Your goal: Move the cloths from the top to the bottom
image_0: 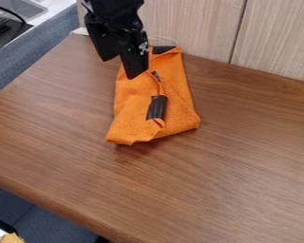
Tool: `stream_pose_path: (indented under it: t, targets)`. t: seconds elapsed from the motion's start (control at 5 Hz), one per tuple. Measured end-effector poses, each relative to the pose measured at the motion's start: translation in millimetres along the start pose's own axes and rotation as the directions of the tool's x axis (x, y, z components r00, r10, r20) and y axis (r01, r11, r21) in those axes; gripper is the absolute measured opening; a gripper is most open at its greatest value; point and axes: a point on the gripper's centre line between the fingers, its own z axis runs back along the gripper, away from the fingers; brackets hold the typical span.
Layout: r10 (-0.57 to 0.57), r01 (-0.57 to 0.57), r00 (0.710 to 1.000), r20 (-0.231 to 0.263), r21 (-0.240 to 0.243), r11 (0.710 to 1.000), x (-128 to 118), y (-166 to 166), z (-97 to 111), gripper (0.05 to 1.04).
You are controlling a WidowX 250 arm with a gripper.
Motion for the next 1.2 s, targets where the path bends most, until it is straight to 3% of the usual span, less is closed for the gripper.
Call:
stream_pose_path:
  t: [0.2, 0.4, 0.6, 0.8, 1.2]
  targets:
    - [0.005, -0.006, 0.999, -0.036, -0.019, 1.0, -1, 0, -8, 1.0]
    - [-0.011, 0.006, 0.993, -0.114, -0.044, 0.999, 41, 3, -22, 0.999]
    - [0.023, -0.03, 0.992, -0.125, -0.052, 0.998, 81, 16, -32, 0.999]
    - [0.1, -0.106, 0.988, -0.117, -0.044, 0.993, 104, 39, -38, 0.999]
    - [0.21, -0.201, 0.961, -0.177, 0.068, 0.977, 85, 77, -56, 0.999]
